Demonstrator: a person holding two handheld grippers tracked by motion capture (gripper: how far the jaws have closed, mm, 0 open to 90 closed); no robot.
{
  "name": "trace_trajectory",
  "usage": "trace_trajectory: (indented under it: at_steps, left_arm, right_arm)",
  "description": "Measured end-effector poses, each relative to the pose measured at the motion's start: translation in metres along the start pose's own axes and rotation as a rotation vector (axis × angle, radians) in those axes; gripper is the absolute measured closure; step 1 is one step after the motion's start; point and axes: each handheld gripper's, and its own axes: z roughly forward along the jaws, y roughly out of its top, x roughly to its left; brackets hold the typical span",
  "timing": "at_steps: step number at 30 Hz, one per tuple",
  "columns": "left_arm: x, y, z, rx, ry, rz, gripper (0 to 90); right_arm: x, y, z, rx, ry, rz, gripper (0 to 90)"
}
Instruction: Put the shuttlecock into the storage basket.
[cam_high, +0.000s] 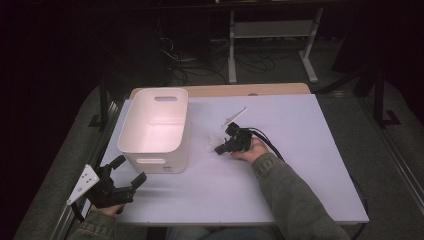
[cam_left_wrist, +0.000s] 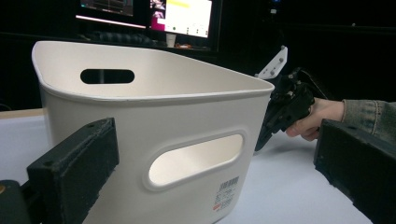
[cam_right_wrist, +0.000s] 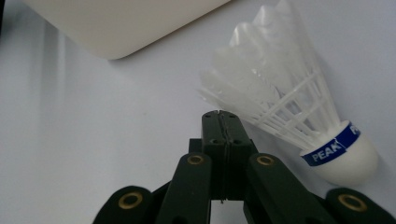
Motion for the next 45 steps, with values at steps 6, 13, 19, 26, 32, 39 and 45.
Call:
trace_trajectory:
  at_steps: [6, 13, 19, 26, 32, 39, 45]
  left_arm:
    - [0.000, 0.000, 0.000, 0.001, 0.000, -0.001, 0.0]
    - [0.000, 0.000, 0.000, 0.001, 0.000, 0.000, 0.0]
    - [0.000, 0.000, 0.000, 0.000, -0.001, 0.000, 0.0]
    - [0.000, 0.000, 0.000, -0.001, -0.002, -0.001, 0.0]
    - [0.000, 0.000, 0.000, -0.002, -0.003, -0.001, 0.0]
    - [0.000, 0.000, 0.000, 0.000, -0.002, -0.001, 0.0]
    - [0.000, 0.000, 0.000, -0.001, -0.003, -0.003, 0.0]
  right_arm:
    - [-0.004, 0.003, 0.003, -0.003, -0.024, 0.021, 88.8]
    - [-0.007, 0.006, 0.004, -0.025, -0.039, 0.064, 88.9]
    - [-0.011, 0.008, 0.006, -0.041, -0.050, 0.098, 88.9]
    - [-0.016, 0.008, 0.005, -0.066, -0.093, 0.121, 88.9]
    - [-0.019, 0.007, 0.005, -0.081, -0.076, 0.148, 89.0]
    - [-0.018, 0.008, 0.002, -0.082, -0.086, 0.126, 88.8]
    - [-0.016, 0.010, -0.011, -0.120, -0.104, 0.102, 85.2]
